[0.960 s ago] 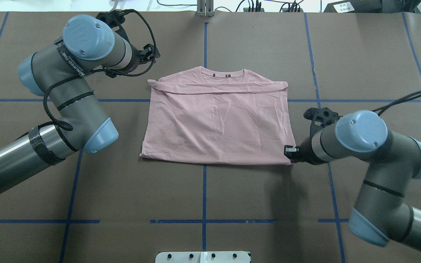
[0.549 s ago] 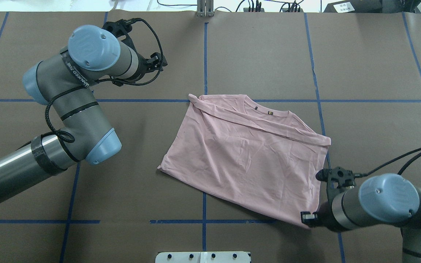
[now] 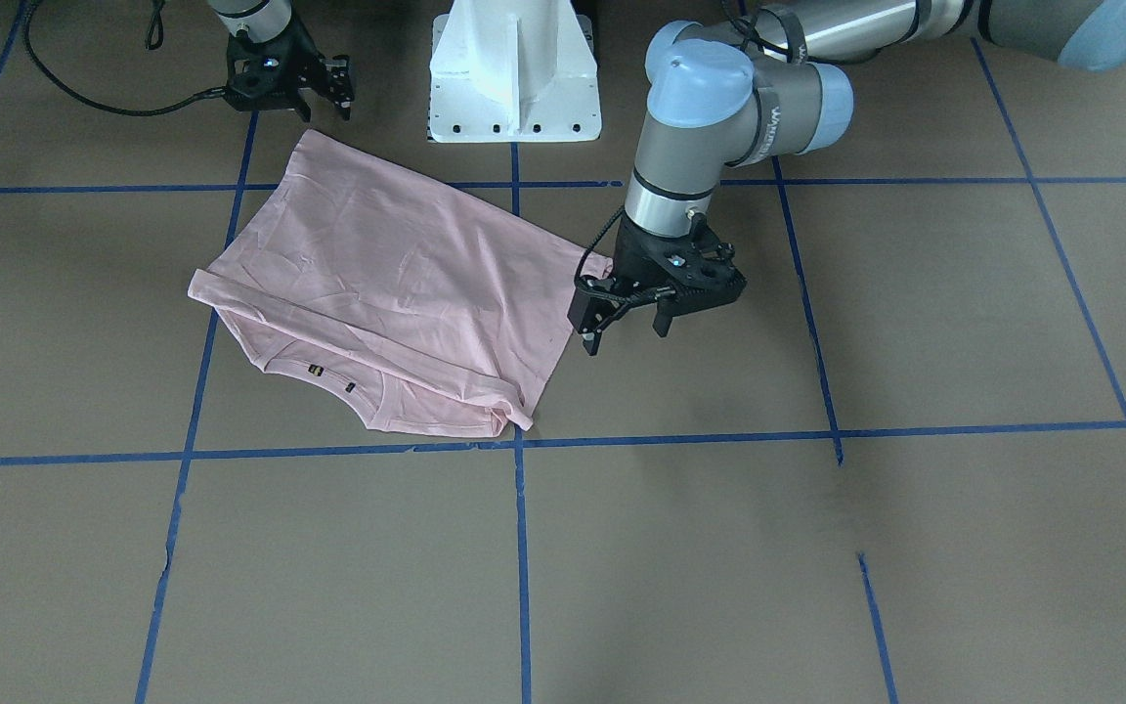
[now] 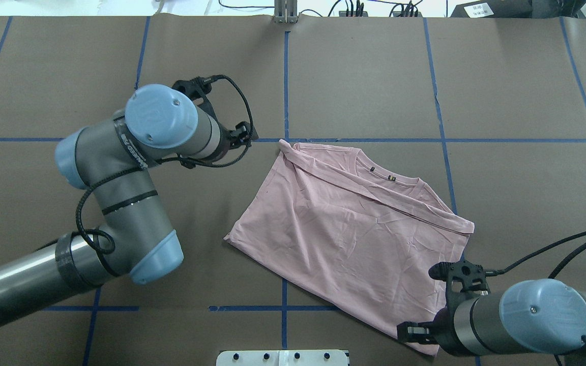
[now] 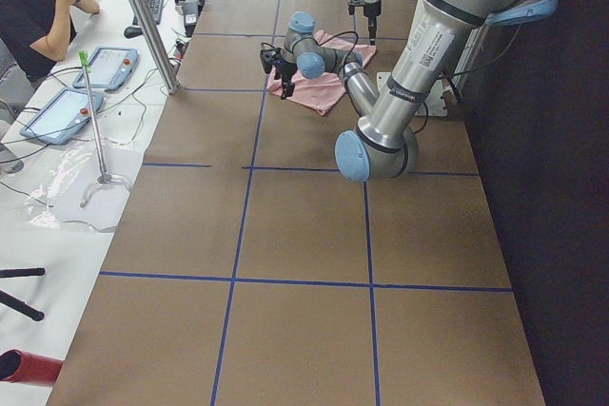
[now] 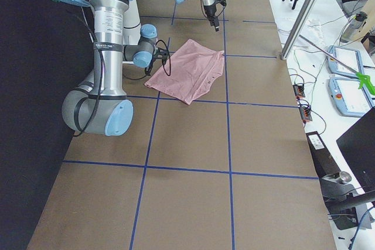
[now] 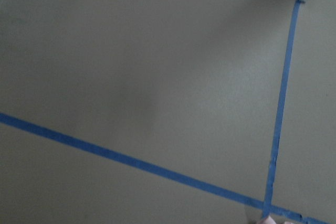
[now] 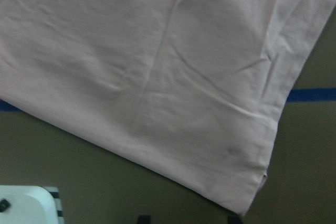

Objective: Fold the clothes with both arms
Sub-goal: 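Lower the left gripper toward the shirt's near edge while the right gripper holds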

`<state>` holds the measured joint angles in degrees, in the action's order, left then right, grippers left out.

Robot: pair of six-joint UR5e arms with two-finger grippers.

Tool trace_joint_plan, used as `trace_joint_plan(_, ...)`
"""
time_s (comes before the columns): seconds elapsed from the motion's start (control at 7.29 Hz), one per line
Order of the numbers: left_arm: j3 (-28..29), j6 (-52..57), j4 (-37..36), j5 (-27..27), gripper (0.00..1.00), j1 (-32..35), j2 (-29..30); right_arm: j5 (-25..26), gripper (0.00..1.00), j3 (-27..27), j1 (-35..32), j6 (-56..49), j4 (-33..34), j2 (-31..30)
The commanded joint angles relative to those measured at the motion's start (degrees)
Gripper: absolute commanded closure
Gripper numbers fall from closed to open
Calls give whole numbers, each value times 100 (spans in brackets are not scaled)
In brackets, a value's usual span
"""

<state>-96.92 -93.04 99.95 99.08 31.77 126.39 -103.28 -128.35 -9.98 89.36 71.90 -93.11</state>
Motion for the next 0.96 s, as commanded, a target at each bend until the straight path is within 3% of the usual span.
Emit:
trace_joint_plan(0.0, -82, -976, -640, -221, 0, -844, -53, 106, 0, -24, -739, 20, -10, 450)
trace_joint_plan(0.55, -46, -1269, -749, -302, 6, -1191, -210, 107, 0, 11, -1067, 11, -10, 653)
trace_joint_plan(0.82, -64, -1261, -757, -302, 18, -1182, -272, 98, 0, 11, -1076, 11, -10, 662)
